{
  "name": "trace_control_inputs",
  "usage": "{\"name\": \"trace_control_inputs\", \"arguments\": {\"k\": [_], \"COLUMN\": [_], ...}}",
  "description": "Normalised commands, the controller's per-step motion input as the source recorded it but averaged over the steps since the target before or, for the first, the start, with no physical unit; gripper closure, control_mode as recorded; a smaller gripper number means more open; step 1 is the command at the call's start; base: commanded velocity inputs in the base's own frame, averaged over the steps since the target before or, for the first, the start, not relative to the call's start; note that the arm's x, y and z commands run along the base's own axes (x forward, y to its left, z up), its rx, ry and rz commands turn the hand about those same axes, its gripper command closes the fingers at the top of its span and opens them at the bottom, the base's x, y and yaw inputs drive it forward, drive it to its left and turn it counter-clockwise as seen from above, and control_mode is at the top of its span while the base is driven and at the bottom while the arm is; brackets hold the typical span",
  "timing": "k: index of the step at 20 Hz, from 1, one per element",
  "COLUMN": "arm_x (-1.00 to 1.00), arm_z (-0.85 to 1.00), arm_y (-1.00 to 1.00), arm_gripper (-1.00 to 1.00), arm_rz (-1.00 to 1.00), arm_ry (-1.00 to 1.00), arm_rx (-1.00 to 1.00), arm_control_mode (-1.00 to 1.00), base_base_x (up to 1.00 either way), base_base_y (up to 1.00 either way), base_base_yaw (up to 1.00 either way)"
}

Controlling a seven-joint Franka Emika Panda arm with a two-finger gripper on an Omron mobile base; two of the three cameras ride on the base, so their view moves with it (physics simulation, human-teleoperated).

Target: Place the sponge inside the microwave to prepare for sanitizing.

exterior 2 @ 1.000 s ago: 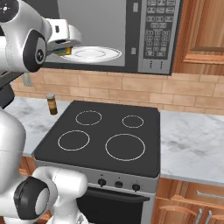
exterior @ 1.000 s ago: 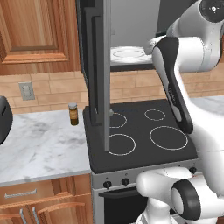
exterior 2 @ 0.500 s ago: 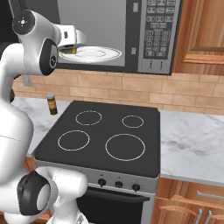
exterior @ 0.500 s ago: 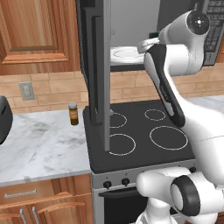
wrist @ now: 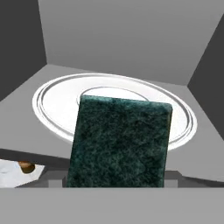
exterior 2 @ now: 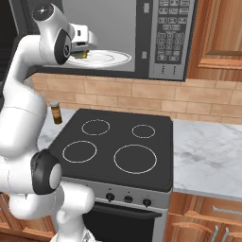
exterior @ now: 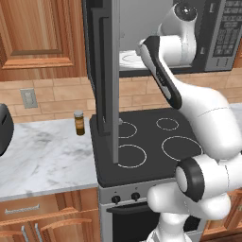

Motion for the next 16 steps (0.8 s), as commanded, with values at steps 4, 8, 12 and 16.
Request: {"name": "trace_control_inputs", "arguments": {"k": [4, 8, 12, 16], "arm_x": [0.55, 0.42, 0.44, 0.50], "arm_z": [0.00, -0.16, -0.17, -0.19], "arm_y": [0.00, 0.00, 0.00, 0.00], "arm_gripper": [1.00, 1.00, 1.00, 1.00], "arm_rz": [0.00, 0.00, 0.00, 0.00], "arm_ry": [-0.02, -0.10, -0.01, 0.00], "arm_rx": [0.00, 0.00, 0.00, 0.00], "arm_control_mode": [-1.00, -1.00, -1.00, -1.00], "base_base_x": [0.00, 0.00, 0.00, 0.00], "base_base_y": [0.00, 0.00, 0.00, 0.00], "base_base_yaw": [0.00, 0.00, 0.00, 0.00]}}
